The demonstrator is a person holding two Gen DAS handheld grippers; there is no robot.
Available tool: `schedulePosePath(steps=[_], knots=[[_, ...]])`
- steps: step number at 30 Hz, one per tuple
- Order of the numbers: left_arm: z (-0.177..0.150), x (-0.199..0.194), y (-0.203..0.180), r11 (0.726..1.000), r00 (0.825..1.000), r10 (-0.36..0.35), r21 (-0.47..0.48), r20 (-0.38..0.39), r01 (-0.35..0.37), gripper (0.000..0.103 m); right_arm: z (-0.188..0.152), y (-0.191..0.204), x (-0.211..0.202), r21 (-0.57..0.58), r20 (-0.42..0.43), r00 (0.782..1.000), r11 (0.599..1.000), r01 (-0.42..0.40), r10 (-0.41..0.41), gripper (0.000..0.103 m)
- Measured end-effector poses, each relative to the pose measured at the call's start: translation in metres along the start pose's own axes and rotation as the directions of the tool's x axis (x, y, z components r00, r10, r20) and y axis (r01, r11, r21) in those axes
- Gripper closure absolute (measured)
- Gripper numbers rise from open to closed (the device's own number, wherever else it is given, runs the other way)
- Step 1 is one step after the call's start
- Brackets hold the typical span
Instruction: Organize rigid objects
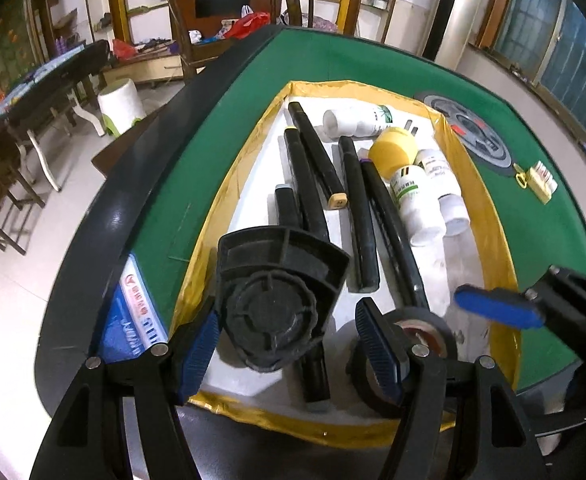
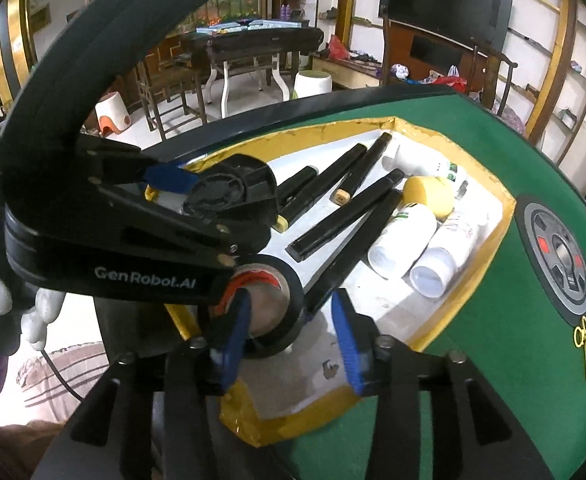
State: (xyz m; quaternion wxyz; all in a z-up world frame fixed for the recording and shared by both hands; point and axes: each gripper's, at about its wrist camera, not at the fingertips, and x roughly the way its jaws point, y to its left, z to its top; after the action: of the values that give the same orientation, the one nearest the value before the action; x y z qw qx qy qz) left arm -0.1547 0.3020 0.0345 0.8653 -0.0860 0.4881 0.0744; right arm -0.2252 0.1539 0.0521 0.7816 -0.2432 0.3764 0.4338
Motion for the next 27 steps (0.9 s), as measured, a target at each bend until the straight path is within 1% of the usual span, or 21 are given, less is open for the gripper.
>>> schedulePosePath(steps=[1,6,9,12,14,15,17,20,21,22,23,24,25,26,27], knots=[[-0.001,-0.001,-0.001,1.0,1.0,0.01,0.007,-0.001,-0.01,0.031,-0.001,0.001,-0.002,-0.003,0.003,1.0,1.0,0.0,0.0,0.057],[-0.007,-0.004,-0.003,0.999,0.999,0.033,0.035,-0.019,-0.032,0.031,-0.008,0.001,-0.012,-0.014,0.034,0.999,1.0,0.028,-0.027,0.056],[-0.012,-0.011,-0.009,0.996,0.998,0.058,0.062,-0.015,-0.057,0.031,-0.014,-0.005,-0.023,0.012,0.063,0.997,0.999,0.032,-0.033,0.056],[-0.015,-0.016,-0.014,0.995,0.998,0.064,0.076,-0.009,-0.063,0.031,-0.02,-0.015,-0.033,0.056,0.09,0.995,0.998,0.031,-0.036,0.056],[-0.017,-0.019,-0.016,0.996,0.999,0.046,0.076,-0.001,-0.046,0.031,-0.024,-0.022,-0.04,0.083,0.105,0.994,0.996,0.031,-0.039,0.056],[-0.018,-0.022,-0.017,0.998,1.0,0.023,0.066,0.004,-0.023,0.031,-0.027,-0.026,-0.044,0.099,0.114,0.992,0.995,0.033,-0.044,0.056],[-0.018,-0.029,-0.016,0.999,0.999,-0.026,0.04,0.037,0.025,0.031,-0.03,-0.031,-0.049,0.126,0.125,0.991,0.991,0.037,-0.053,0.055],[-0.017,-0.052,-0.017,0.997,0.986,-0.075,0.007,0.15,0.075,0.031,-0.037,-0.044,-0.056,0.185,0.144,0.988,0.982,0.035,-0.062,0.054],[-0.017,-0.065,-0.017,0.995,0.972,-0.092,-0.004,0.217,0.095,0.031,-0.04,-0.05,-0.058,0.214,0.15,0.986,0.976,0.035,-0.068,0.053],[-0.017,-0.076,-0.016,0.995,0.957,-0.093,-0.015,0.274,0.101,0.031,-0.042,-0.053,-0.06,0.234,0.156,0.985,0.971,0.036,-0.074,0.052],[-0.019,-0.091,-0.016,0.995,0.931,-0.081,-0.028,0.357,0.097,0.031,-0.044,-0.057,-0.062,0.255,0.163,0.983,0.966,0.037,-0.08,0.052],[-0.023,-0.111,-0.017,0.996,0.887,-0.053,-0.042,0.459,0.081,0.03,-0.046,-0.06,-0.064,0.271,0.17,0.982,0.962,0.036,-0.085,0.052],[-0.029,-0.124,-0.018,0.996,0.849,-0.027,-0.054,0.528,0.065,0.021,-0.048,-0.062,-0.066,0.285,0.176,0.98,0.958,0.036,-0.089,0.052],[-0.036,-0.144,-0.02,0.996,0.782,0.001,-0.068,0.623,0.052,0.014,-0.05,-0.065,-0.069,0.303,0.186,0.978,0.952,0.037,-0.097,0.052],[-0.041,-0.155,-0.022,0.996,0.736,0.011,-0.075,0.677,0.055,0.0,-0.051,-0.067,-0.072,0.312,0.193,0.976,0.949,0.041,-0.105,0.052]])
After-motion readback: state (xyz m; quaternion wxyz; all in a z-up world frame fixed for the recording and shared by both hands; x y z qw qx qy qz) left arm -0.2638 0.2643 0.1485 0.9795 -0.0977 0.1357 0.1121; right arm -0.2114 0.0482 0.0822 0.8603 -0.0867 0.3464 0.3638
